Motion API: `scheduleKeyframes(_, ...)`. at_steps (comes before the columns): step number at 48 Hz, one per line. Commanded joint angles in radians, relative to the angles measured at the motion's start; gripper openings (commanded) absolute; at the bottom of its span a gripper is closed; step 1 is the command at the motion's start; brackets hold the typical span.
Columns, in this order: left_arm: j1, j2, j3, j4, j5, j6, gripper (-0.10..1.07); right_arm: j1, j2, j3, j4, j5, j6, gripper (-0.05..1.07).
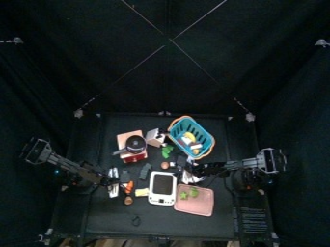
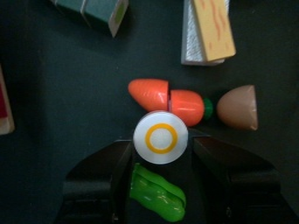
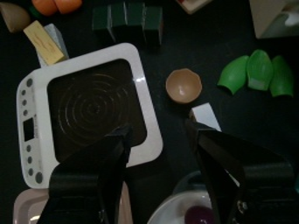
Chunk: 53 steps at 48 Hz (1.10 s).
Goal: Hand over egg half
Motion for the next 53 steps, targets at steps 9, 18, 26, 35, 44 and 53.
scheduleKeyframes(9,0.107,-0.018,-0.046,0.232,-0.241,0.002,0.73,0.0,-0.057,-0.078,0.091,-0.037,0.005,0.87)
scheduleKeyframes(18,0.241,-0.015,-0.058,0.356,-0.506,0.006,0.73,-0.005,-0.114,-0.075,0.204,-0.193,0.005,0.87)
scheduleKeyframes(26,0.354,-0.009,-0.078,0.411,-0.713,0.049,0.73,-0.051,-0.158,-0.021,0.311,-0.402,0.006,0.87)
scheduleKeyframes(35,0.436,0.011,-0.112,0.379,-0.859,0.242,0.73,-0.121,-0.163,0.051,0.52,-0.695,0.006,0.87)
scheduleKeyframes(44,0.451,0.075,-0.147,0.161,-0.992,0.531,0.73,-0.13,-0.13,0.052,0.612,-0.767,-0.015,0.87)
scheduleKeyframes(53,0.445,0.153,-0.138,-0.094,-1.158,0.815,0.73,-0.13,-0.089,0.018,0.566,-0.772,-0.029,0.87)
